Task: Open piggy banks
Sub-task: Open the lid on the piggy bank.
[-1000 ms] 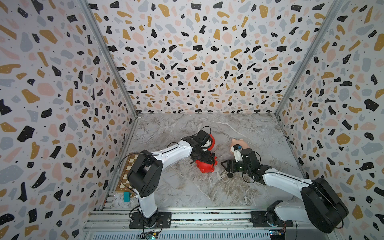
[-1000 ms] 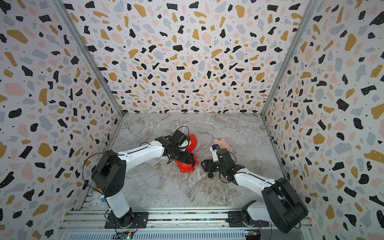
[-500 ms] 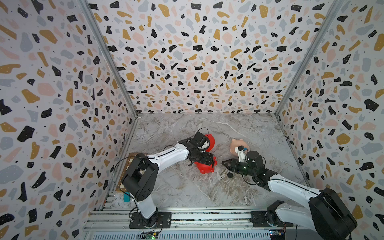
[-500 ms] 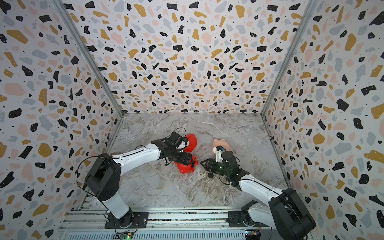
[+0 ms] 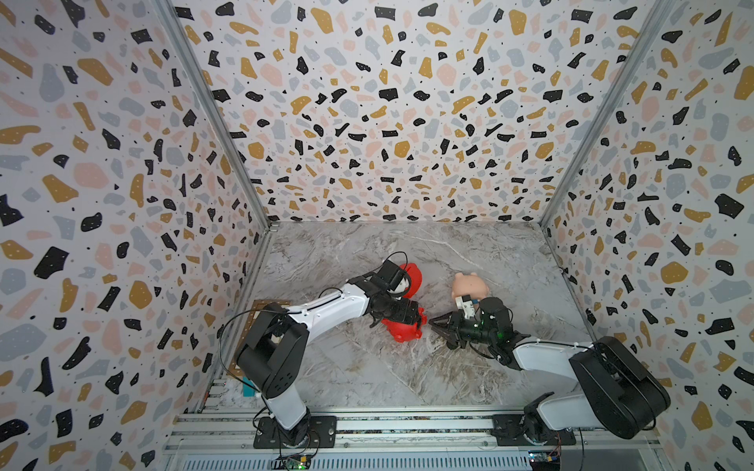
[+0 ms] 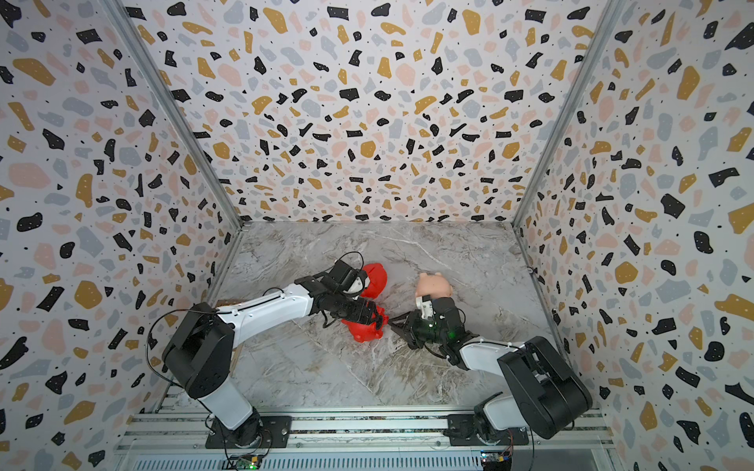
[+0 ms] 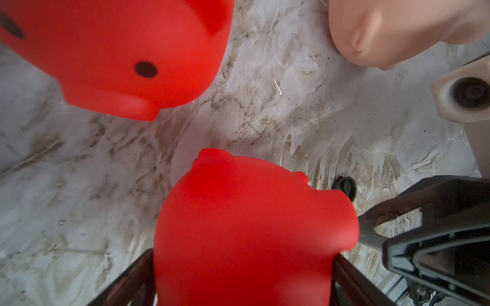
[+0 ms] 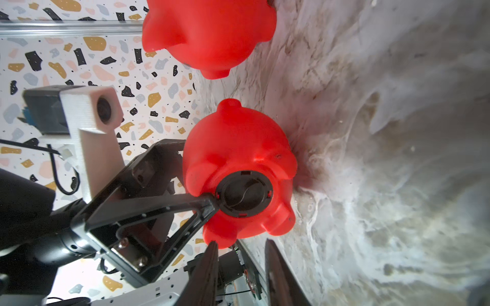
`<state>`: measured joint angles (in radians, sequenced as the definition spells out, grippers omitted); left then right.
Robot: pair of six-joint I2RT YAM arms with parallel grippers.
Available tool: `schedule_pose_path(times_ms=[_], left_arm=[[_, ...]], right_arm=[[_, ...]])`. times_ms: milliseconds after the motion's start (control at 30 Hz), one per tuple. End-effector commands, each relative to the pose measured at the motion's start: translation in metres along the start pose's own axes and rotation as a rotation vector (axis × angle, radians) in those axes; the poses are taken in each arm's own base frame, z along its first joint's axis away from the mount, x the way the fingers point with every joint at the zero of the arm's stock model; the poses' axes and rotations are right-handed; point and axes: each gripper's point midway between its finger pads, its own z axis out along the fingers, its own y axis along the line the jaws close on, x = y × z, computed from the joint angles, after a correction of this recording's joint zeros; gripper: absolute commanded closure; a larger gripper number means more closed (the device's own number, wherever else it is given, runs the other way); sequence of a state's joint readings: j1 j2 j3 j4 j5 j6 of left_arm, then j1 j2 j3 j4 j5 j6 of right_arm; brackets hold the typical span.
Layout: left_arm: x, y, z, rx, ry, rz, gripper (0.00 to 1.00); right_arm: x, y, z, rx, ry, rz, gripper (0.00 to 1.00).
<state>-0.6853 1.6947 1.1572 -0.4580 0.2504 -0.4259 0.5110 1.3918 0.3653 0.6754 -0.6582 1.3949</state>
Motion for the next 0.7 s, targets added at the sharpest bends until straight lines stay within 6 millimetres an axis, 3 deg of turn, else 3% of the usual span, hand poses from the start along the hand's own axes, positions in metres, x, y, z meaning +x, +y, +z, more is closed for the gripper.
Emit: schedule_pose_path(times_ms=[0,167,433,667], left_arm=[[0.021,0.002,0.01,0.014,0.078,-0.035,0.11],[0.023,0.003,0.012,0.013,0.089,-0.038,0.11],[0.021,0.002,0.01,0.015,0.08,-0.035,0.11],[0.02,0.0,0.011,0.023,0.075,-0.048,0.11]], right_arm=[[0.006,0.005,0.001,-0.04,0.019,0.071,0.68],[0.008,0.004,0.01,-0.049,0.046,0.106,0.74],[-0.005,0.02,0.019,-0.067,0.022,0.074,0.75],[-0.004,0.016,0.029,-0.067,0.034,0.091,0.79]])
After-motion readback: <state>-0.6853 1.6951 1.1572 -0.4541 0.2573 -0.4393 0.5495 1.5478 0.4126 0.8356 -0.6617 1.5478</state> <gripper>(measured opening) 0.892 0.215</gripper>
